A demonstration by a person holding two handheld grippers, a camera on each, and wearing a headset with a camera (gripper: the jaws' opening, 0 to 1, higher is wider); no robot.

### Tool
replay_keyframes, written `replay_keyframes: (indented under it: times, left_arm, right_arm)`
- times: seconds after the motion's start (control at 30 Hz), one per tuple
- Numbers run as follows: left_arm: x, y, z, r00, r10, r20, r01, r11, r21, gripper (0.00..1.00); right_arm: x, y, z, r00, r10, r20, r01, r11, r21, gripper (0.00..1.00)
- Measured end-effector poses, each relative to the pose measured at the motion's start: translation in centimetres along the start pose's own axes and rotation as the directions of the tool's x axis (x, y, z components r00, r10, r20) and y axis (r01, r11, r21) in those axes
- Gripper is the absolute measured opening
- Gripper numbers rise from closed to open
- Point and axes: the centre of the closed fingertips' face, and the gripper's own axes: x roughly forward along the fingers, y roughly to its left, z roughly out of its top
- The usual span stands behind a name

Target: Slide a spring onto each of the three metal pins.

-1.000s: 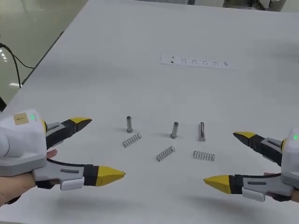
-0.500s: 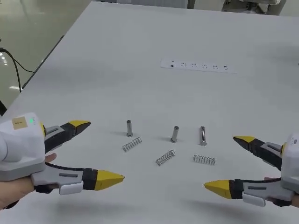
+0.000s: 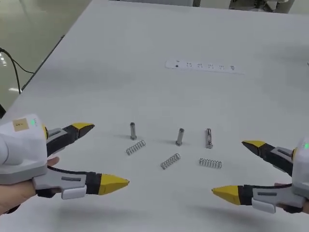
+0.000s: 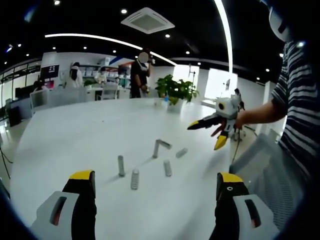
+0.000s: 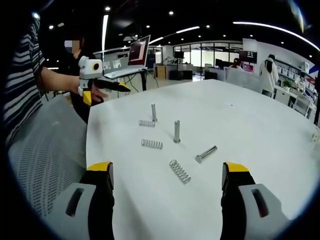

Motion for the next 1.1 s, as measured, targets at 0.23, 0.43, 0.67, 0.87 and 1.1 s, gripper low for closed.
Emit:
replay_keyframes:
  times: [0.23,0.43,0.67,0.87,1.1]
  left_arm:
    - [0.1,0.0,-0.6,1.0000,-0.002,-0.008,0.002,1.000,-0.005,0.98]
    - [-0.2,0.4,-1.1,0.9998,0.006,-0.021,-0.006,1.000,-0.006,0.97]
    - [-0.1,0.5,-1.3,0.9998,0.007,-0.021,-0.008,1.000,-0.013,0.97]
    - [-0.2,0.6,-1.3,0.9998,0.010,-0.018,-0.011,1.000,-0.013,0.96]
    - [-0.3,0.6,-1.2,0.9999,0.008,-0.013,-0.008,1.000,-0.013,0.96]
  right_arm:
    - [0.1,0.0,-0.1,1.0000,0.003,-0.007,-0.003,1.000,-0.001,0.89]
    - [0.4,0.0,0.0,0.9998,0.011,-0.016,-0.011,1.000,0.000,0.86]
    - [1.1,-0.9,1.3,0.9998,0.009,-0.017,-0.009,1.000,0.005,0.82]
    - [2.0,-2.9,3.0,0.9997,-0.021,-0.009,0.021,0.999,0.034,0.71]
    - [3.3,-4.7,3.9,0.9983,-0.047,-0.035,0.050,0.995,0.082,0.59]
